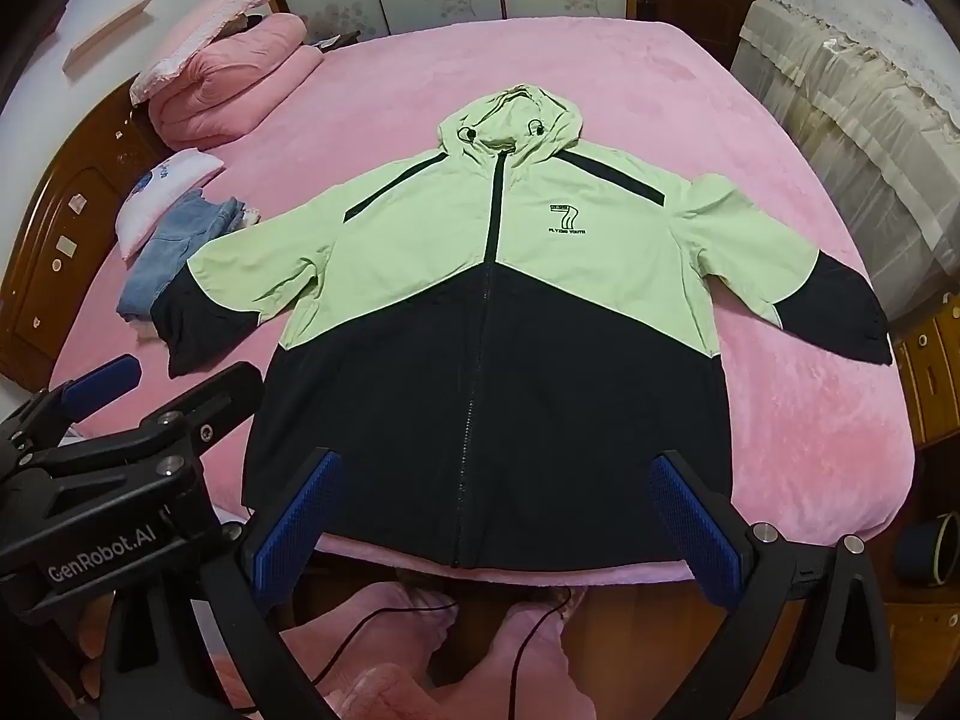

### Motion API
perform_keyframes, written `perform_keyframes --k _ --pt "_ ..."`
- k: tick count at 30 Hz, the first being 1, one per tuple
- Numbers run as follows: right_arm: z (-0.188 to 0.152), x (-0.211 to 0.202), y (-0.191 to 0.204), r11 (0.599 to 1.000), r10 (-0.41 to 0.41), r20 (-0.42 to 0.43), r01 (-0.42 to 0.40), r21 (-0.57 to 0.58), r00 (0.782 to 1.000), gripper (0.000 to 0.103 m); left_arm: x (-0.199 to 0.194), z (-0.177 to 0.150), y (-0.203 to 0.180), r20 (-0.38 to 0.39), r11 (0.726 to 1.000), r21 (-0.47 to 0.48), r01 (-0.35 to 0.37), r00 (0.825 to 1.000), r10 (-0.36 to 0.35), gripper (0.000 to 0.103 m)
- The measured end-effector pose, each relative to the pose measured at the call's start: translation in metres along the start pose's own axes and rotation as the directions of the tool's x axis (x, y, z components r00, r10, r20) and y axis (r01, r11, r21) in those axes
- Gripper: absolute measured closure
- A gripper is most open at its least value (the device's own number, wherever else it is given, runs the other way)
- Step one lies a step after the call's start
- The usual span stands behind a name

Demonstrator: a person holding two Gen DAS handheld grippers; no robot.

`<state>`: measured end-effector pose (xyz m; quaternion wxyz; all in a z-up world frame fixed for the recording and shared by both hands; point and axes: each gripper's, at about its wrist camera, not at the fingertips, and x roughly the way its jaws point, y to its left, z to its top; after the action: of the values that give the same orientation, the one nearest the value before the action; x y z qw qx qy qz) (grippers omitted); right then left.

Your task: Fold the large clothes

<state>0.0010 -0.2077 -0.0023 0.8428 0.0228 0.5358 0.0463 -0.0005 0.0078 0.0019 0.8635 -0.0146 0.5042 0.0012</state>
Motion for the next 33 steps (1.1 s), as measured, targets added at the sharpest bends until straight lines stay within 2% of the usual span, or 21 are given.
perform_keyframes --k 15,33 --pt "-0.006 -0.011 0.001 1.000 -0.010 0.024 0.010 0.008 1.000 0.000 0.008 -0.005 -0.002 -0.041 1.000 -0.023 -0.003 0.999 0.002 0.001" --pt "-0.011 -0.015 -0.012 1.000 -0.014 0.016 0.014 0.006 1.000 0.000 0.009 -0.014 -0.007 -0.040 1.000 -0.030 -0.001 0.999 0.000 0.001"
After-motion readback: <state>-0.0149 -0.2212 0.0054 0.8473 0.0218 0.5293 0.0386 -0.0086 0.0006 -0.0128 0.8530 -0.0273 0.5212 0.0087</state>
